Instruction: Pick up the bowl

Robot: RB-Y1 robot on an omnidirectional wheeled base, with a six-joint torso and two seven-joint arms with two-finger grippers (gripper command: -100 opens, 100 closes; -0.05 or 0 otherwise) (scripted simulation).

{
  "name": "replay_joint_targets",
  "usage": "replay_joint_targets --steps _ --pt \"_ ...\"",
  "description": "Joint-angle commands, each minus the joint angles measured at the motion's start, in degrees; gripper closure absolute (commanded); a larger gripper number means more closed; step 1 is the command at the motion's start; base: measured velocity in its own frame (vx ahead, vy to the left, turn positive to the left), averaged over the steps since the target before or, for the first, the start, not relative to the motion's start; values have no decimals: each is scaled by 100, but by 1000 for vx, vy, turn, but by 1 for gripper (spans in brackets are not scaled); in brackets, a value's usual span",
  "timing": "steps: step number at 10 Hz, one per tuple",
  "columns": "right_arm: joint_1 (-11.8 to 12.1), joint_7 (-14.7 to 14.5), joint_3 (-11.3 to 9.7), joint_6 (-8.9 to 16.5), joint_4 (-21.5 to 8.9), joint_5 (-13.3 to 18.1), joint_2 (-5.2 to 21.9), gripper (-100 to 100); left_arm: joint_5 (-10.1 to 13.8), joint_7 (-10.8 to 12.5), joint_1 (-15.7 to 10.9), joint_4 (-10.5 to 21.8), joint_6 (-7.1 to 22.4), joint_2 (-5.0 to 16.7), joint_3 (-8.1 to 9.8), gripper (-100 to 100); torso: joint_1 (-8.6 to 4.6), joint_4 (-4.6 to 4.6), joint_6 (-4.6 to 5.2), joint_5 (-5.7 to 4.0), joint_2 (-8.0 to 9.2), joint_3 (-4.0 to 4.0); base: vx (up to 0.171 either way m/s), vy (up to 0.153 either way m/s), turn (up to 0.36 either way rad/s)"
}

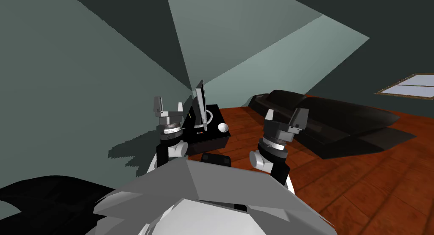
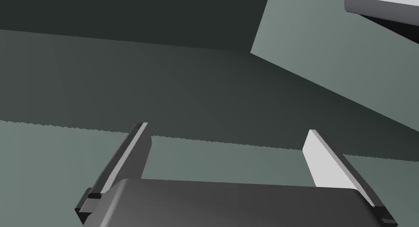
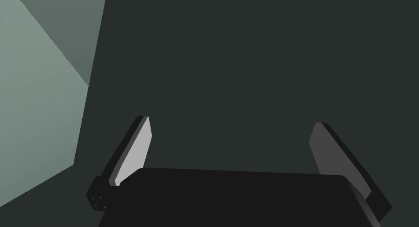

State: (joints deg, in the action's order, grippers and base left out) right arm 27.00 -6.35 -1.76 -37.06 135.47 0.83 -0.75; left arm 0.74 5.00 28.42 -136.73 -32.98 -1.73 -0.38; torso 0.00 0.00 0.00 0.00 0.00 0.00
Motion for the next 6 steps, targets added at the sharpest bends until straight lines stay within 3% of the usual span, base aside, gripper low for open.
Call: replay_joint_targets --steps 1,6 --pt "-30 -101 -72 113 -38 -26 186 -100 0 0 0 0 0 0 0 0 0 0 0 0 0 0 0 -4 61" --pt "-225 -563 -378 661 -285 -131 786 -100 0 0 0 0 0 0 0 0 -6 0 -1 -1 -1 0 0 -11 98"
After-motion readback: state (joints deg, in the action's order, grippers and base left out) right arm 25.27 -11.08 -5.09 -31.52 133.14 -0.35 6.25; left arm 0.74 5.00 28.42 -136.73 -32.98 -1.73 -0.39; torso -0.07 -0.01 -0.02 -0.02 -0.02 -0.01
